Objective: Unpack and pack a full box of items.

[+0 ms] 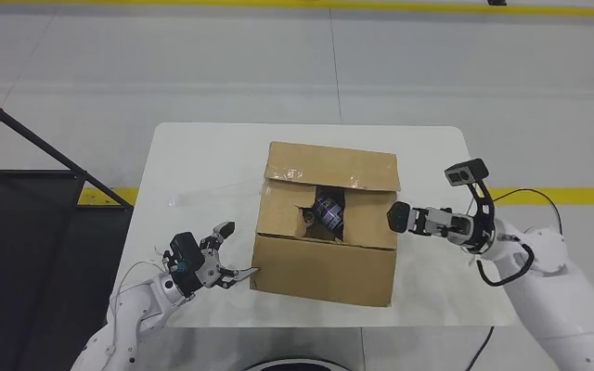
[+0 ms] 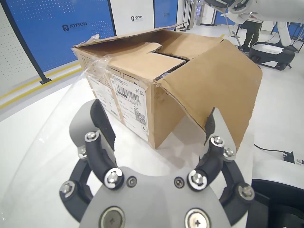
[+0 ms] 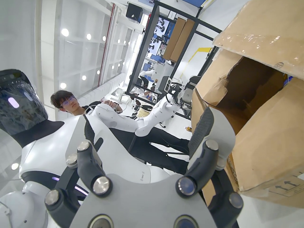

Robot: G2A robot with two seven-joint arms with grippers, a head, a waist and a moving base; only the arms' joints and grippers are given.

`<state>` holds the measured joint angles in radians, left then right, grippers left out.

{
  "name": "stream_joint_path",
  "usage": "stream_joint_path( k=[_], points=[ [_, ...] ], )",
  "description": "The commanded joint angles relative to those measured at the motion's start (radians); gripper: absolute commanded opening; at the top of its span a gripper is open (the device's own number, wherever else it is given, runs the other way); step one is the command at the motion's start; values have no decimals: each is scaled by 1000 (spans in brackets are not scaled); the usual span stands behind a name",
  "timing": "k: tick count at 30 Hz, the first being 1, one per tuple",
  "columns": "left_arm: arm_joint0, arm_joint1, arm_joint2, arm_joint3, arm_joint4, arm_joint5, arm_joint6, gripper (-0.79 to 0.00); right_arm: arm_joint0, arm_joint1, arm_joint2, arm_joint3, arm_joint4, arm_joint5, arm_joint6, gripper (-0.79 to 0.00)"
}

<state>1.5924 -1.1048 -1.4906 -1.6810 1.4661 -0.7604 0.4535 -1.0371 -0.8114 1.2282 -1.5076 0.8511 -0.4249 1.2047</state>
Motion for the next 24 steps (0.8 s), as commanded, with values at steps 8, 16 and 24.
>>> stream_joint_path(
  k=[8, 16, 24],
  points=[
    [0, 0, 0, 0, 0, 0, 0, 0, 64, -23, -58, 72, -84, 101, -77, 0],
    [0, 0, 0, 0, 0, 0, 0, 0, 124, -47, -97, 148, -114, 134, -113, 0],
    [0, 0, 0, 0, 0, 0, 0, 0, 179, -72, -123, 207, -114, 127, -143, 0]
  ],
)
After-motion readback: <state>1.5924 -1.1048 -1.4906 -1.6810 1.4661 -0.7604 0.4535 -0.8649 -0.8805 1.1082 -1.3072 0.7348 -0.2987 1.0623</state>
